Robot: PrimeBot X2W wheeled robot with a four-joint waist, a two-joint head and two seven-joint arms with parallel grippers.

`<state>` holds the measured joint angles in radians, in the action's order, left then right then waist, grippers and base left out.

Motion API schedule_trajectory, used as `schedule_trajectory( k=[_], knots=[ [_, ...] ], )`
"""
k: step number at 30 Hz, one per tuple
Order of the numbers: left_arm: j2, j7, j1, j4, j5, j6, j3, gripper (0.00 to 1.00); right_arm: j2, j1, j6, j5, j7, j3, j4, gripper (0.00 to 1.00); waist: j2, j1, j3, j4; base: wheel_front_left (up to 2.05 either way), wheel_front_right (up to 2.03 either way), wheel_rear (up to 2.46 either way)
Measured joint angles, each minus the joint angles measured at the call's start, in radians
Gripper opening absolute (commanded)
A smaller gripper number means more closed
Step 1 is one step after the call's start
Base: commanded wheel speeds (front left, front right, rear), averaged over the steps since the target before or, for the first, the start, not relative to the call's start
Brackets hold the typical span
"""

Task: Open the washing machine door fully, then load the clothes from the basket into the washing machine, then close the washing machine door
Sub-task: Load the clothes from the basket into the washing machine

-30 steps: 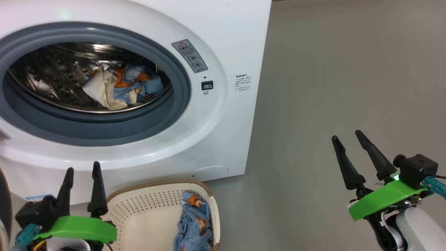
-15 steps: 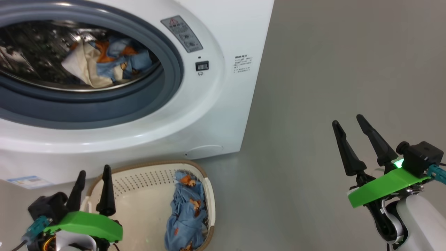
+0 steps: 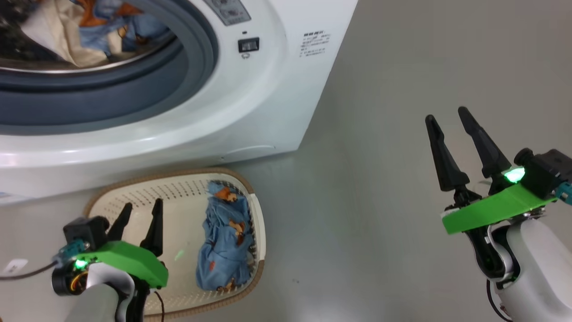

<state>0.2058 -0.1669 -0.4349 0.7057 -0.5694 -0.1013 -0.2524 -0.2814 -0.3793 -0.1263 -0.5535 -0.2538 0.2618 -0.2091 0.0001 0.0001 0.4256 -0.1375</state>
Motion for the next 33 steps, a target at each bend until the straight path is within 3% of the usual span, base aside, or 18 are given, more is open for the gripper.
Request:
schedule_trajectory(
  k=[13, 33],
  knots=[
    [0.0, 0.059, -0.162, 0.213, -0.036, -0.027, -0.074, 1.0, 0.035, -0.081, 0.0, 0.002, 0.0, 0.0, 0.016, 1.0, 0.0, 0.0001, 0.156, -0.042, 0.0, 0.0, 0.0],
    [0.016, 0.204, -0.334, 0.342, -0.268, -0.03, -0.273, 1.0, 0.044, -0.172, 0.0, 0.009, 0.0, 0.011, 0.044, 1.0, 0.0, 0.0, 0.341, -0.098, 0.0, 0.0, 0.0]
  ],
)
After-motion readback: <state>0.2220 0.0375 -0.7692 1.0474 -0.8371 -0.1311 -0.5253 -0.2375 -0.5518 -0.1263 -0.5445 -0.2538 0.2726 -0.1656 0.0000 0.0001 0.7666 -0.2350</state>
